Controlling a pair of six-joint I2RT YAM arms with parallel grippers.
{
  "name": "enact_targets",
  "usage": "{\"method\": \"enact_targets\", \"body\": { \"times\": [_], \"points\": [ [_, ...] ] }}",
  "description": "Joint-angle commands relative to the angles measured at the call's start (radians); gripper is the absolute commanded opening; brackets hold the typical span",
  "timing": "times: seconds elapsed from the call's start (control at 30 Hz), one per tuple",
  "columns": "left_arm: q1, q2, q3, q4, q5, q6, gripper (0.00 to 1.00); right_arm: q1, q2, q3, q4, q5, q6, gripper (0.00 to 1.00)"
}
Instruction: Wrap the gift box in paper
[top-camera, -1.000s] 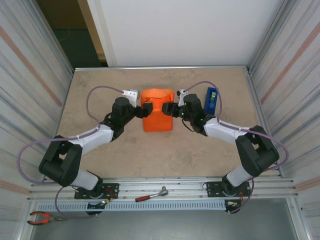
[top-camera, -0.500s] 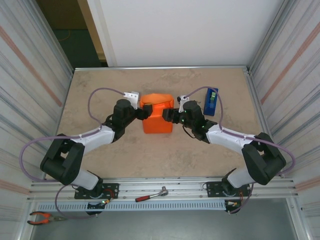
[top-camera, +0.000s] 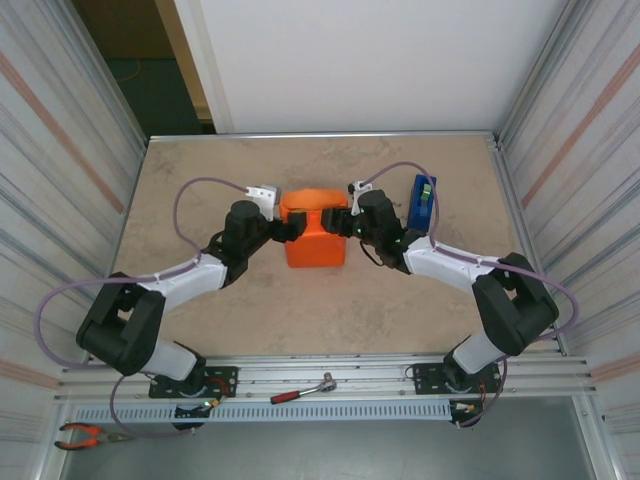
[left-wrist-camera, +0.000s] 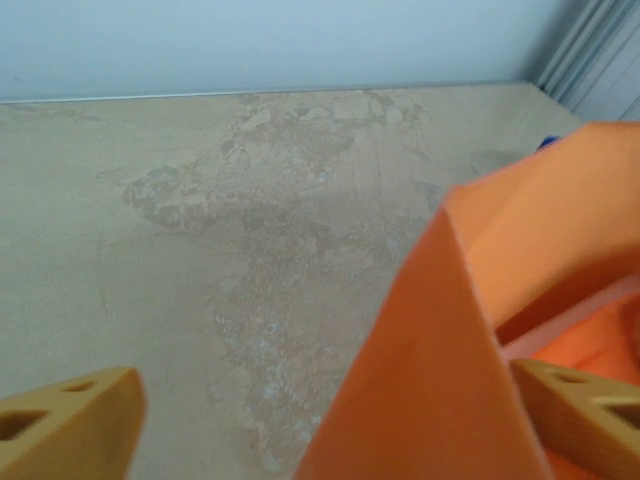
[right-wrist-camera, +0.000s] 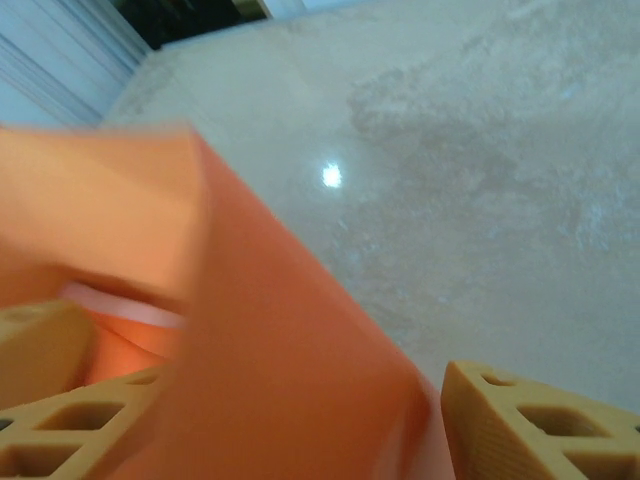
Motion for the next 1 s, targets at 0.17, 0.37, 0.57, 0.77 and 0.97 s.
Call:
{"method": "enact_targets", "body": {
  "times": [0.17, 0.37, 0.57, 0.77, 0.97],
  "points": [
    [0.052, -0.175, 0.047, -0.108, 0.041, -0.099, 0.99, 0.014, 0.007, -0.065, 0.002, 0.054, 0.025, 0.63],
    [0.069, -0.276, -0.035, -0.061, 0.087, -0.122, 0.99, 0.046, -0.005, -0.068, -0.027, 0.095, 0.037, 0.62],
    [0.046, -0.292, -0.068, -0.080, 0.171, -0.115, 0.93, 0.058, -0.018, -0.071, -0.052, 0.104, 0.044, 0.62],
    [-0.037, -0.220, -0.070, -0.073, 0.079, -0.056, 0.91, 0.058, -0.024, -0.066, -0.071, 0.106, 0.048, 0.62],
    [-0.047, -0.095, -0.024, -0.044, -0.036, -0.031, 0.89, 0.061, -0.026, -0.062, -0.079, 0.102, 0.056, 0.62]
  ]
}}
